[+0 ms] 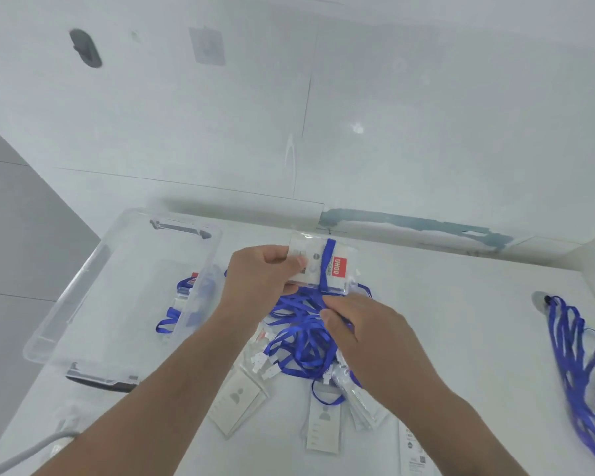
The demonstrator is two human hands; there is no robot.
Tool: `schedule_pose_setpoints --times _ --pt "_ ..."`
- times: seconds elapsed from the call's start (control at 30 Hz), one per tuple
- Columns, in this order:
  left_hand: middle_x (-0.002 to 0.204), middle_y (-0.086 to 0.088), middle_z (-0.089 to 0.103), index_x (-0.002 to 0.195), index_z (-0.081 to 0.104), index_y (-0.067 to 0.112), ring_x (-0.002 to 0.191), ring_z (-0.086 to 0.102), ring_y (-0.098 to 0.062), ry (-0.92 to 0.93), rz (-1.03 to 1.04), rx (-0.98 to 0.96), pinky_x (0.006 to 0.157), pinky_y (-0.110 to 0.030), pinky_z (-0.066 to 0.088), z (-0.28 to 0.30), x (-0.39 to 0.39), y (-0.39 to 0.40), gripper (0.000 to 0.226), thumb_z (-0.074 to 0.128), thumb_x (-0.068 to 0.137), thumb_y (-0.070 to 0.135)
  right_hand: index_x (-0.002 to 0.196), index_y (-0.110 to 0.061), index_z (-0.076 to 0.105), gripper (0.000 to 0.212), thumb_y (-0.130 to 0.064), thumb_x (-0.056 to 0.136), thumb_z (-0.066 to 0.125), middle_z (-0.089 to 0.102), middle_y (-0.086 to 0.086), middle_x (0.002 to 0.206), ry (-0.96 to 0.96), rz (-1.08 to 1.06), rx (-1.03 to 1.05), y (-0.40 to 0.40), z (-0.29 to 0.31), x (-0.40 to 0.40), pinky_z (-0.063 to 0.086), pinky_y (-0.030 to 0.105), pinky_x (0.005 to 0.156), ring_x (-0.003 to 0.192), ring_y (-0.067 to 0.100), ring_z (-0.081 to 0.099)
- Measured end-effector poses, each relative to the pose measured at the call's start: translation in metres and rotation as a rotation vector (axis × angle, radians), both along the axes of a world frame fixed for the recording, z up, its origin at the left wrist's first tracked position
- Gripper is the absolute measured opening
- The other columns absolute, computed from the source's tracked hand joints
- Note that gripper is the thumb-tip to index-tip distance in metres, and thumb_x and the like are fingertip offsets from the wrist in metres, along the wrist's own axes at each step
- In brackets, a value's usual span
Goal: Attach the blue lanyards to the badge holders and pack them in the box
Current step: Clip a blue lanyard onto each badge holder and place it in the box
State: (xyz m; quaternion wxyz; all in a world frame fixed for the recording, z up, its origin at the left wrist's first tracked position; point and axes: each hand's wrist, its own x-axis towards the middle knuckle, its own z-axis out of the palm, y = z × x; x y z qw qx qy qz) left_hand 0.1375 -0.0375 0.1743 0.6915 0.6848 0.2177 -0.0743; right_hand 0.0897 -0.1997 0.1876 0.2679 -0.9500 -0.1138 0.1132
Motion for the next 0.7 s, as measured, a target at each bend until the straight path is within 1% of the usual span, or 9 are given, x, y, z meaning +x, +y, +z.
schedule_pose_setpoints --times 0.07,0.13,0.27,0.33,0.43,0.53,0.6,0.63,0.7 --pt "0.073 0.005 0.077 0.078 0.074 0.023 0.069 0.074 -0.015 -0.021 -0.055 0.118 0.068 -0.025 0.061 -0.002 -0.004 0.0 0.011 0.075 0.085 0.014 0.106 -0.039 0.065 0.021 -0.04 0.1 0.045 0.061 -0.019 0.095 -0.069 0.032 -0.088 -0.004 0.012 0.004 0.043 0.02 0.08 0.087 0.002 0.055" --pt "0.07 0.006 0.076 0.076 0.074 0.023 0.065 0.073 -0.012 0.0 -0.133 0.159 0.067 -0.025 0.061 -0.003 -0.011 0.0 0.012 0.074 0.085 0.014 0.105 -0.039 0.069 0.019 -0.039 0.096 0.052 0.066 -0.019 0.1 -0.097 0.053 -0.086 -0.011 0.027 0.011 0.046 0.022 0.084 0.089 0.001 0.058" --pt "0.076 0.002 0.077 0.081 0.076 0.015 0.07 0.075 -0.013 0.117 -0.28 0.07 0.066 -0.023 0.06 0.001 -0.024 0.003 0.004 0.077 0.082 0.011 0.087 -0.039 0.075 0.009 -0.031 0.084 0.072 0.07 -0.027 0.084 0.035 -0.031 0.157 -0.032 0.042 0.031 0.045 0.006 0.072 0.077 -0.007 0.062" --pt "0.083 -0.002 0.078 0.084 0.078 0.013 0.077 0.075 -0.017 0.177 -0.417 0.031 0.071 -0.025 0.061 0.002 -0.029 0.006 0.003 0.077 0.083 0.014 0.084 -0.034 0.076 0.01 -0.025 0.08 0.078 0.073 -0.02 0.081 0.104 -0.137 0.339 -0.043 0.042 0.039 0.049 0.007 0.069 0.073 -0.003 0.067" --pt "0.092 -0.008 0.078 0.084 0.079 0.012 0.082 0.075 -0.02 0.23 -0.517 -0.148 0.07 -0.023 0.06 0.006 -0.036 0.01 0.006 0.074 0.085 0.015 0.084 -0.023 0.076 0.007 -0.016 0.081 0.077 0.072 -0.011 0.066 0.2 -0.347 0.564 -0.049 0.034 0.039 0.044 0.011 0.048 0.05 0.001 0.06" --pt "0.091 -0.01 0.077 0.081 0.081 0.013 0.073 0.073 -0.017 0.249 -0.434 -0.396 0.065 -0.022 0.06 0.007 -0.037 0.009 0.008 0.073 0.08 0.017 0.079 -0.02 0.078 0.027 0.002 0.086 0.064 0.069 -0.004 0.058 0.275 -0.464 0.64 -0.042 0.014 0.025 0.036 0.014 0.037 0.038 0.005 0.051" --pt "0.085 -0.007 0.076 0.078 0.081 0.013 0.068 0.072 -0.015 0.246 -0.318 -0.493 0.065 -0.022 0.06 0.004 -0.036 0.006 0.01 0.074 0.073 0.018 0.059 -0.028 0.075 0.051 0.008 0.087 0.055 0.062 -0.005 0.049 0.31 -0.498 0.581 -0.031 -0.004 0.01 0.031 0.017 0.039 0.039 0.011 0.042" --pt "0.086 -0.007 0.077 0.079 0.08 0.012 0.07 0.073 -0.015 0.245 -0.252 -0.514 0.065 -0.022 0.06 0.001 -0.034 0.005 0.01 0.074 0.073 0.017 0.054 -0.029 0.073 0.051 0.003 0.09 0.056 0.057 -0.007 0.046 0.322 -0.499 0.55 -0.025 -0.011 0.002 0.03 0.018 0.04 0.041 0.013 0.038" --pt "0.092 -0.01 0.077 0.089 0.077 0.008 0.076 0.074 -0.018 0.233 -0.131 -0.481 0.068 -0.023 0.061 -0.006 -0.03 0.004 0.011 0.074 0.08 0.013 0.067 -0.033 0.075 0.033 -0.016 0.093 0.063 0.062 -0.009 0.055 0.309 -0.457 0.532 -0.014 -0.022 -0.015 0.036 0.015 0.046 0.049 0.013 0.042"
